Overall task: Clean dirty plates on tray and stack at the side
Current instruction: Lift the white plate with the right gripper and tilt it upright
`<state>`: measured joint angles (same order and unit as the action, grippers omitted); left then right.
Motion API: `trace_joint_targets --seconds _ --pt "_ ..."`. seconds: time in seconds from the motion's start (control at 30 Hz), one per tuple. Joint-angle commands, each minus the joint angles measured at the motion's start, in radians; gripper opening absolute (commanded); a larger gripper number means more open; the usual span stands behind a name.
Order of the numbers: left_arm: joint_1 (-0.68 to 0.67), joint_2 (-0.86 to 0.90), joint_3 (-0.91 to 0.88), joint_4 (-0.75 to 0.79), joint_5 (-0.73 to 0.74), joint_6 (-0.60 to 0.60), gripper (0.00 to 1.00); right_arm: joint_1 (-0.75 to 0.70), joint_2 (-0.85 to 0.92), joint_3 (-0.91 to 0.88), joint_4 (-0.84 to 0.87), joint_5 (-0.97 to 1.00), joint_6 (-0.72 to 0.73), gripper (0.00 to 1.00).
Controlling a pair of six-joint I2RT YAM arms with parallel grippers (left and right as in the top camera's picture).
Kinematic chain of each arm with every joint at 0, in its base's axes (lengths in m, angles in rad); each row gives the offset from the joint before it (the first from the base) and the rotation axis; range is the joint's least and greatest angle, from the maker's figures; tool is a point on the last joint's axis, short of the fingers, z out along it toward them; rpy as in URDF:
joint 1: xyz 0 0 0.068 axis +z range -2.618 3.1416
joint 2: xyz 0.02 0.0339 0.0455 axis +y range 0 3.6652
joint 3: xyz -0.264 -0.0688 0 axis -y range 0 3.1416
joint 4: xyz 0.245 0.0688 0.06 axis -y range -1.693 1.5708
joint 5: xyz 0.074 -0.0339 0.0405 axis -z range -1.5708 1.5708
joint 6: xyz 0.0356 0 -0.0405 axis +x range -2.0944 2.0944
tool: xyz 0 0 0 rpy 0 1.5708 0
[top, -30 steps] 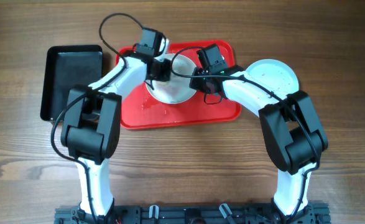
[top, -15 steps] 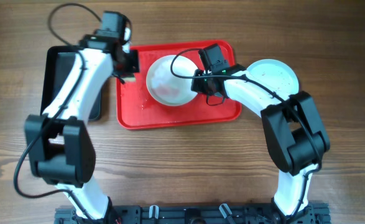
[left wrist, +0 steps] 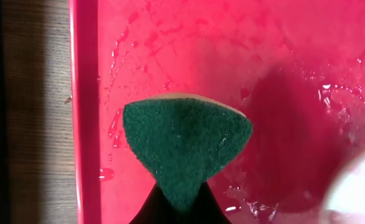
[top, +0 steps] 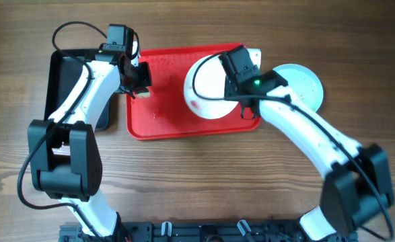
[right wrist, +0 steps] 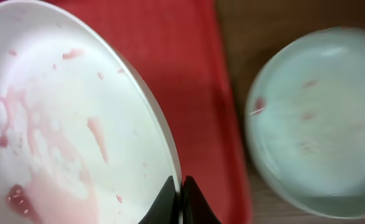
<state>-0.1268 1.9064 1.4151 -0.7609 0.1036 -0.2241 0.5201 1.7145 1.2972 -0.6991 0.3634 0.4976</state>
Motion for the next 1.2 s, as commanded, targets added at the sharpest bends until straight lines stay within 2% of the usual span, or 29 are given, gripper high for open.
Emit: trace_joint_targets --seconds 0.0,0.17,0.27,0.5,0.77,1.17 --pt "-0.001 0.013 -0.005 0.012 0.019 -0.024 0.04 0.079 -0.052 -0.002 -0.006 0.376 -0.089 0.04" --pt "-0.001 0.013 -0.005 0.013 0.019 -0.024 0.04 0.180 -0.051 -0.002 0.005 0.663 -0.153 0.04" --pt "-0.001 0.013 -0.005 0.013 0.019 -0.024 0.04 0.233 -0.050 -0.002 0.062 0.790 -0.263 0.04" --pt "-0.001 0.013 -0.005 0.014 0.019 -0.024 0.04 0.304 -0.050 -0.002 0.264 0.907 -0.601 0.05" --pt "-0.001 0.013 -0.005 0.025 0.019 -0.024 0.04 0.314 -0.050 -0.002 0.477 0.925 -0.939 0.04" --pt "-0.001 0.013 -0.005 0.025 0.019 -0.024 0.04 0.314 -0.050 -0.002 0.510 0.984 -0.995 0.04"
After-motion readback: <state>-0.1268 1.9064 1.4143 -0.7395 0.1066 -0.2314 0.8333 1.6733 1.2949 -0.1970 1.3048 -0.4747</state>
